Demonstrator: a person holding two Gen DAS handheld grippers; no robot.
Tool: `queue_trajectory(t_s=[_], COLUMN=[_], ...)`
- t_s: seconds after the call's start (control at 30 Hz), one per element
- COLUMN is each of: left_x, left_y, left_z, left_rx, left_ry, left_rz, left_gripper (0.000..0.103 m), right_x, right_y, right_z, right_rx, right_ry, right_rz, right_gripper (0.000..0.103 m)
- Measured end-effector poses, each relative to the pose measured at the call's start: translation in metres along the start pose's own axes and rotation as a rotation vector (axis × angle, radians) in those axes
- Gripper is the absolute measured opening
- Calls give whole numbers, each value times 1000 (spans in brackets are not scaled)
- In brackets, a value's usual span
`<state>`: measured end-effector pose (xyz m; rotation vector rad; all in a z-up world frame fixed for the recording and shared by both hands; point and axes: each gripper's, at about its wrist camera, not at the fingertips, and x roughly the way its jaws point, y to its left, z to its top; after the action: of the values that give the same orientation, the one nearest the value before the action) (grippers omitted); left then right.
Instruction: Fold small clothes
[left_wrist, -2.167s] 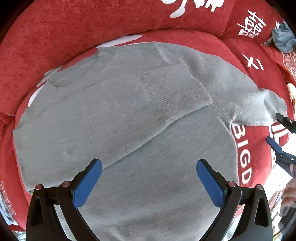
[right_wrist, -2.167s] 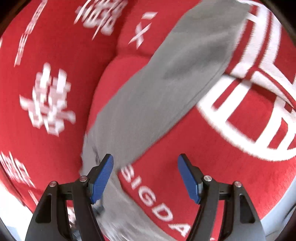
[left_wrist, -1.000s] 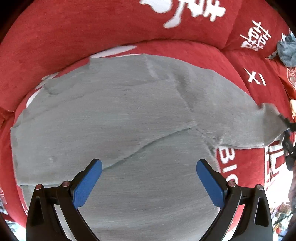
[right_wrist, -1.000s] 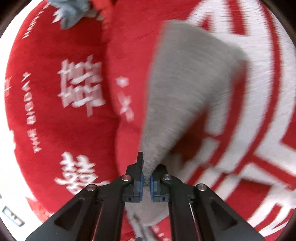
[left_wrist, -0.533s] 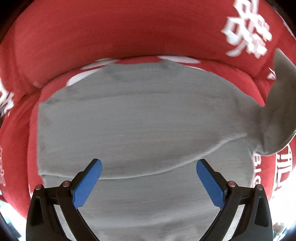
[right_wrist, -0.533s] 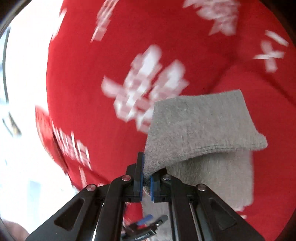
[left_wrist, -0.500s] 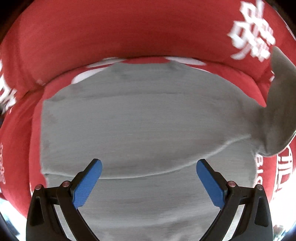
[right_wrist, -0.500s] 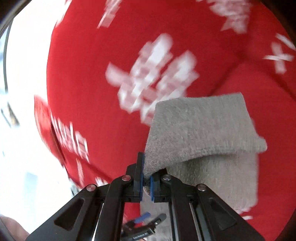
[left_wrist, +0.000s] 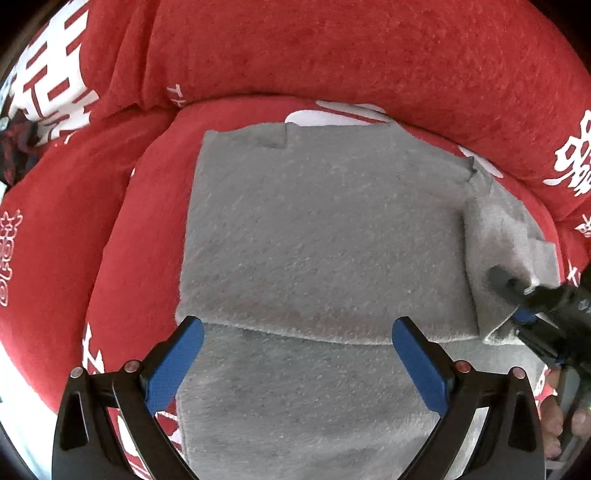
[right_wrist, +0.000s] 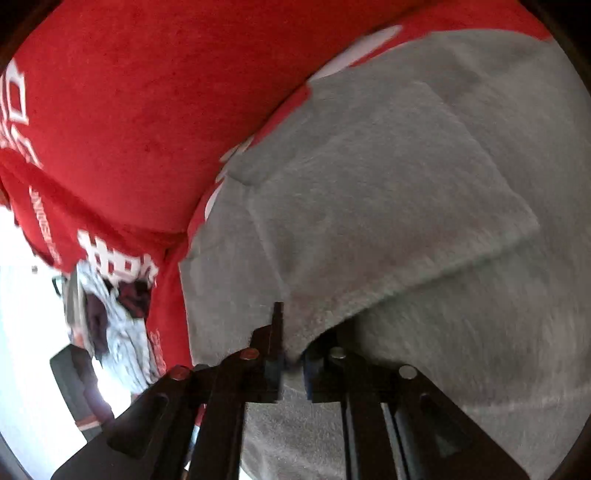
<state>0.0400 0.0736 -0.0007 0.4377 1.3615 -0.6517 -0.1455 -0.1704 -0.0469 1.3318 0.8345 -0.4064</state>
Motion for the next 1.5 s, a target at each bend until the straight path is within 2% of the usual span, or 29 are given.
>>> queue_trajectory(t_s=[0.03,0.1,0.13,0.17,0.2,0.27,0.33,0.4,0.47,0.57,0.67,0.8,0.93,1.0,1.1,1.17,1.23,1.27,1.3,1.33,1.4,1.47,1.5], left_x=[-1,-2,-5,-8,-11,-16,-21,-20,-18,-16,-11,4,24,36,38,37,39,40,40,41,38,29,26], left_y=[4,6,9,11,14,19,29,34,40,47,40,21,-2,-9,-15,-18,-22,-22,-22,-21,-19,-20,-19], left_z=[0,2,3,5,7,10,14,17,20,21,20,23,30,33,37,40,45,46,48,49,49,47,47], left_rx=[-5,-10,-11,-12,-16,-29,-50,-63,-89,-138,-128,-105,-104,-126,-131,-130,-107,-100,-93,-98,-99,-77,-72], left_ry=[1,-2,-8,-14,-23,-37,-52,-53,-48,-36,-18,26,88,119,99,89,102,103,106,113,101,68,59], left_rz=[-17,-33,-40,-46,-58,-80,-103,-107,-110,-149,-163,-214,-305,-296,-283,-283,-273,-270,-277,-298,-304,-290,-288], left_gripper=[102,102,102,102,102,102,102,102,102,102,102,102,102,102,101,88,47,34,14,11,11,10,10], right_x=[-10,-24,-26,-26,-25,-17,-4,18,47,82,82,44,-16,-46,-80,-103,-117,-121,-123,-124,-124,-125,-127], right_y=[-1,-4,-4,-1,6,30,60,86,106,120,120,87,28,-2,-38,-62,-85,-99,-108,-118,-129,-130,-127], right_z=[-1,3,8,15,20,29,31,25,12,-8,-21,-19,-8,-4,-2,-2,-2,-2,-3,-4,-4,0,4], right_rx=[12,55,87,102,86,-26,-166,-273,-364,-468,-502,-410,-234,-139,-2,109,223,297,350,411,485,489,466], right_ry=[-49,-118,-134,-145,-150,-146,-108,-37,63,170,192,167,111,64,-9,-82,-141,-167,-181,-202,-251,-260,-263], right_rz=[-8,-14,-15,-19,-37,-71,-71,-51,-69,-169,-178,-162,-177,-182,-176,-158,-123,-98,-78,-46,16,1,-23], right_gripper=[45,46,42,34,12,9,9,9,12,20,22,22,33,34,41,43,43,43,43,43,43,14,7])
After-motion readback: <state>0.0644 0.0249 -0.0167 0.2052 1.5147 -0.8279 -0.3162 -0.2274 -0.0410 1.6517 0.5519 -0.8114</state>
